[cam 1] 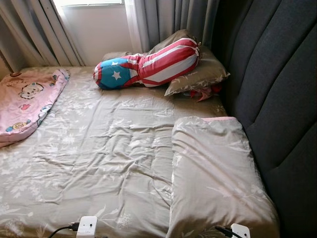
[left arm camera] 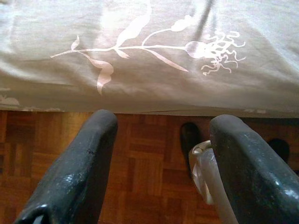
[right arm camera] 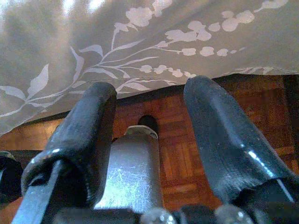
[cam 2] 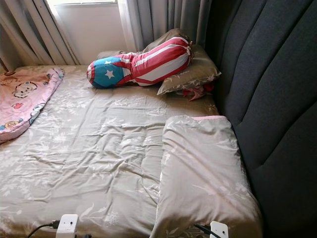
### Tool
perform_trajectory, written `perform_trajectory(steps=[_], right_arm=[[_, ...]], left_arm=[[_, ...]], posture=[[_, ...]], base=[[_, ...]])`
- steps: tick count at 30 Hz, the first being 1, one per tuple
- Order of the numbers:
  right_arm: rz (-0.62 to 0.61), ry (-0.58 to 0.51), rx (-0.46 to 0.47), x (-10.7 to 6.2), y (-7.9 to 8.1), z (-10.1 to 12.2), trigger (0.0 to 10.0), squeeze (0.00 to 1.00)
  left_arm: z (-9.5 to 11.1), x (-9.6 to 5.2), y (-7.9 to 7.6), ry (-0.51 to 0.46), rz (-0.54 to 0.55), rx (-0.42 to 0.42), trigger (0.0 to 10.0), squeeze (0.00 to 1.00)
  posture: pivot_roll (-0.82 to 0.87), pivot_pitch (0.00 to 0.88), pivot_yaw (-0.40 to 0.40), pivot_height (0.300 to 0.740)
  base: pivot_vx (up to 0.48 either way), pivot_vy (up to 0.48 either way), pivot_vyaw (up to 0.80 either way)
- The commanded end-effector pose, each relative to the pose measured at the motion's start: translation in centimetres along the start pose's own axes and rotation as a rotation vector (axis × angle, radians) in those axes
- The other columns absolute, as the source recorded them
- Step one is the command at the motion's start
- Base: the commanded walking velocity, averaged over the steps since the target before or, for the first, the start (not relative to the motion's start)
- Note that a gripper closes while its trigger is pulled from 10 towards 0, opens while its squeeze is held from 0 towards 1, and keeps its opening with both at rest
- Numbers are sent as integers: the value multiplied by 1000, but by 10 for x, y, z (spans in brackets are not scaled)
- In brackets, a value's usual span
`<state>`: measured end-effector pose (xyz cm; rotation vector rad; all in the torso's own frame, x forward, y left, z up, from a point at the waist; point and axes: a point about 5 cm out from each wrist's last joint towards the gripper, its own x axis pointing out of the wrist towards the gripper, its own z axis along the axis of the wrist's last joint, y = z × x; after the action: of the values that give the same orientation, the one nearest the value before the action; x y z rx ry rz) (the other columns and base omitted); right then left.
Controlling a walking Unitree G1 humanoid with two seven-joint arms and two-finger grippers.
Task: Clean up the room
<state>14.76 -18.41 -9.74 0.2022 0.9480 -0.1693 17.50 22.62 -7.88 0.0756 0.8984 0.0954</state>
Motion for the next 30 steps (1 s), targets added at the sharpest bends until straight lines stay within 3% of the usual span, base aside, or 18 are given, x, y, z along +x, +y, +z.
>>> perform_trajectory(steps=[1,5,6,7,8,9,15,16,30], right_arm=[[-3,11,-2,-1,0,-3,10000,0],[-5,15,-2,-1,0,-4,10000,0],[0,11,-4,-1,1,-3,10000,545],[4,7,-4,0,2,-2,10000,902],[4,7,-4,0,2,-2,10000,902],[6,5,-7,0,2,-2,10000,1000],[4,4,-12,0,2,-1,10000,1000],[8,7,-20,0,2,-1,10000,0],[16,8,-53,1,2,2,10000,0]], left_arm=[[-2,-1,4,7,7,3,10000,0],[-3,-1,4,10,9,1,10000,0],[-2,-1,4,10,9,1,10000,0],[-2,-1,4,10,8,1,10000,0],[-2,-1,4,10,8,1,10000,0],[-3,-1,3,11,8,0,10000,0],[-3,-1,3,12,7,-2,10000,0],[-3,-1,2,12,6,-5,10000,0],[-1,0,-4,4,3,-21,10000,0]], posture=[[-73,0,32,740],[-70,0,31,740],[-71,0,30,740],[-71,0,30,740],[-71,0,30,740],[-71,0,29,740],[-68,0,23,740],[-68,0,22,740],[-73,0,9,740]], base=[[0,0,0],[0,0,0],[0,0,0],[0,0,0],[0,0,0],[0,0,0],[0,0,0],[0,0,0],[0,0,0]])
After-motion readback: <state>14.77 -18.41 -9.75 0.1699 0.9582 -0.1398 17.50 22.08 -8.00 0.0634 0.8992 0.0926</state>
